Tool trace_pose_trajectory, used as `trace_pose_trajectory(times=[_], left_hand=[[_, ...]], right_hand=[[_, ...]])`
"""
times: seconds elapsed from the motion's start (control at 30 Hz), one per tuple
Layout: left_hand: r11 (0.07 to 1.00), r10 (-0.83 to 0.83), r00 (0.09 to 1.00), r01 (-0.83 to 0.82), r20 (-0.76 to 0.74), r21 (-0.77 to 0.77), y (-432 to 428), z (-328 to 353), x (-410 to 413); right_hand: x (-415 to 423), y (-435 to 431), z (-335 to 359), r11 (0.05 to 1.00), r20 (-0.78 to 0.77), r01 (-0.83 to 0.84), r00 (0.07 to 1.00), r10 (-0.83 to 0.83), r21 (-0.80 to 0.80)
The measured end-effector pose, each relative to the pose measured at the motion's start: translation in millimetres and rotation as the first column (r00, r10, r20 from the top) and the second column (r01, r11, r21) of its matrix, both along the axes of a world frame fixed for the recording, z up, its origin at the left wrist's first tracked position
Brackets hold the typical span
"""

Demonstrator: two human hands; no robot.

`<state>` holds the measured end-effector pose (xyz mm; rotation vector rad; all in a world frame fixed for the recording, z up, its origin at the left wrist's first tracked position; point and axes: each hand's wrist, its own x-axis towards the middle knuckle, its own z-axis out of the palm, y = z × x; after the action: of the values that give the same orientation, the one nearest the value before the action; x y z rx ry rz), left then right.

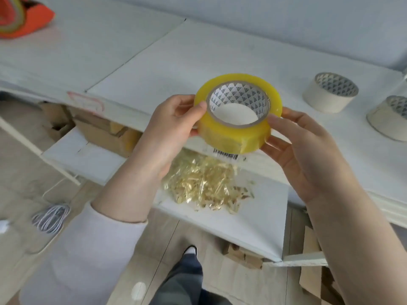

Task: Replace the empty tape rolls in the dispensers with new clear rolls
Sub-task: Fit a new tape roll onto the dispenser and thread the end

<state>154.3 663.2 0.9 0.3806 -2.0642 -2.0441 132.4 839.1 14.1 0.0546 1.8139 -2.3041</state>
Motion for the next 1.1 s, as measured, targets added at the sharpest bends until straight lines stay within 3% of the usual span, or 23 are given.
trace_pose_trajectory(times=[0.27,0.47,0.77,1.1], left_hand=[[0.983,0.179,0.982,-0.181,0.060,0.034,-33.8,-14.3,102.6],[0.920,0.368,0.920,-0.381,0.133,0.089,-90.4,-33.7,181.8],[0.715,0.628,0.723,-0.682,0.290,0.153,-195.0,-83.6,325.7],[0.485,0.732,0.538,-0.843,0.418,0.234,-274.5,-132.8,413.5]], right_hand=[[60.9,-41.8,-13.5,0.975,0.084,-0.220,0.971,0.222,-0.027],[104.6,-115.3,-38.5,0.915,0.158,-0.403,0.902,0.402,-0.025],[200.5,-267.2,-92.0,0.723,0.301,-0.690,0.688,0.660,-0.007],[269.8,-398.4,-137.2,0.552,0.424,-0.830,0.530,0.734,0.082]])
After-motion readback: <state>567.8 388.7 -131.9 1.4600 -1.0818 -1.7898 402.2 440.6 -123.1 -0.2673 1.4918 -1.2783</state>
